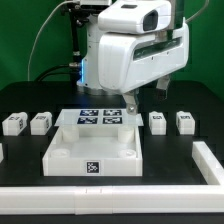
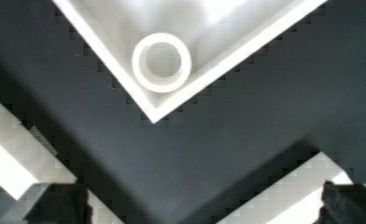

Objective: Assemble one leg

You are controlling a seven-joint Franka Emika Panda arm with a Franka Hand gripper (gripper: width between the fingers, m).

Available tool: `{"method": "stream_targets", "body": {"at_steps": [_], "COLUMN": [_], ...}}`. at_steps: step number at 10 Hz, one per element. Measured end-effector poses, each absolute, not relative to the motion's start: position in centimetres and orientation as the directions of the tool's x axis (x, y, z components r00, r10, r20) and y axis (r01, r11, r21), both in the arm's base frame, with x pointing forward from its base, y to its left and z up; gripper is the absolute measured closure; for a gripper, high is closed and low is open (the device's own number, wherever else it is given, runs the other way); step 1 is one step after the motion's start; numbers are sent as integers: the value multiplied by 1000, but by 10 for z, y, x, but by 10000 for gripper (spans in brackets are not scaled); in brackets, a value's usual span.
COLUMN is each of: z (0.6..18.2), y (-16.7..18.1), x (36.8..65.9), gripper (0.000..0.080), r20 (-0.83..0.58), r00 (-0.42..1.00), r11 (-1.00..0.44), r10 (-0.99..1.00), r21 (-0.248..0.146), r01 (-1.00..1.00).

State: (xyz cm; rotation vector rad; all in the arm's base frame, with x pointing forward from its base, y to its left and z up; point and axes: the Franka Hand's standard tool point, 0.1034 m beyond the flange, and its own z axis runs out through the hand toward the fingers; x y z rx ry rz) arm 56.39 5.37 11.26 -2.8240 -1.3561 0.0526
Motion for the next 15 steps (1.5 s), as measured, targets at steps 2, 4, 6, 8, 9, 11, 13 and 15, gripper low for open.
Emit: {"method": "stream_targets", "body": {"at_steps": [2, 4, 6, 8, 9, 11, 13, 15], "z": [113, 113, 112, 112, 112, 112, 105, 96], "y": [54, 54, 54, 54, 54, 52, 26, 1], "x": [564, 564, 564, 564, 564, 563, 539, 520], "gripper": [150, 150, 150, 150, 150, 150, 150, 150], "r20": [-27, -27, -27, -27, -27, -23, -20, -2], "r00": [625, 625, 625, 625, 625, 614, 478, 304], "r11": [-625, -625, -625, -625, -625, -614, -479, -304], "r10": [780, 780, 780, 780, 780, 789, 878, 953], "r21": [-22, -22, -22, -23, -23, -19, -23, 0], "r01": [780, 780, 780, 780, 780, 789, 878, 953]}}
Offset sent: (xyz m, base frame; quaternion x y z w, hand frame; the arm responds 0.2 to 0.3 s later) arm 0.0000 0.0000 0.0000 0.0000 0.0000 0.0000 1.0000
